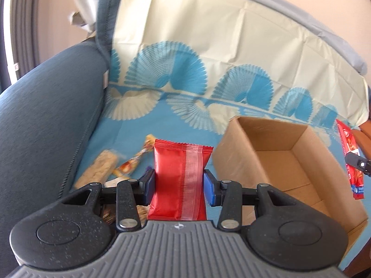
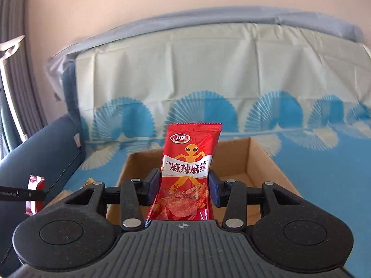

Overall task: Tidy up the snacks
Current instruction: 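Bring both held red snacks above the cardboard box, then open both tools to drop the red bar and spicy-strip bag into the box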

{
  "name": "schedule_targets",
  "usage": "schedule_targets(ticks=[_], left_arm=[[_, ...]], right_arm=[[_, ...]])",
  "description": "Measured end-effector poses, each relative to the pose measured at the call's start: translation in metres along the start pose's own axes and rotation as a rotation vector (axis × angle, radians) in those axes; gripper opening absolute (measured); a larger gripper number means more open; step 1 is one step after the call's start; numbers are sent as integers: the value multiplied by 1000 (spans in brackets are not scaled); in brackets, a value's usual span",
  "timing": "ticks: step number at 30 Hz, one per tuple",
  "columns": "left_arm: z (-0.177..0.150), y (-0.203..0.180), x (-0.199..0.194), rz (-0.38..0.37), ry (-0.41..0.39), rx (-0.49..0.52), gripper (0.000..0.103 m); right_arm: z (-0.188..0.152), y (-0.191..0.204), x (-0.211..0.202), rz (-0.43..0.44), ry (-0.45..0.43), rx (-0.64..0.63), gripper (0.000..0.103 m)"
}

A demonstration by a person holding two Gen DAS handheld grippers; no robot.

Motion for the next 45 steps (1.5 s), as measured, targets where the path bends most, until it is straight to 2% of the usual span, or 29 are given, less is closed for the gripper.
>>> schedule_targets(ticks=[7,14,16,19,27,45], left_arm=[[1,-65,-10,-103,-74,28,47],[-19,-125,-17,-180,-182,164,47],[-19,-135,-20,-206,-205,175,47],[-24,-144,-23,-244,-222,193,47],[-31,-155,-30,-273,-244,237,47],[-35,-169,-40,-331,-266,231,47]], right_arm=[[-11,-31,-12,-74,22,-67,45],[-18,-59,-20,-132,42,-86,45],[-19,-65,-21,-143,43,-73,45],[-19,-69,-20,-149,48,-64,46],[-20,-54,-7,-129,66,-106,46],[-19,-44,-3,-116,58,-114,46]])
Point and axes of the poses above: each gripper's, at about its wrist camera, not at the fingertips, and x roughly the way its jaws point, y to its left, z to its top, the point moved 6 cm from there along x, roughly the way its jaws point, and after that the axes turned 13 degrees about z, right-handed, at the moved point
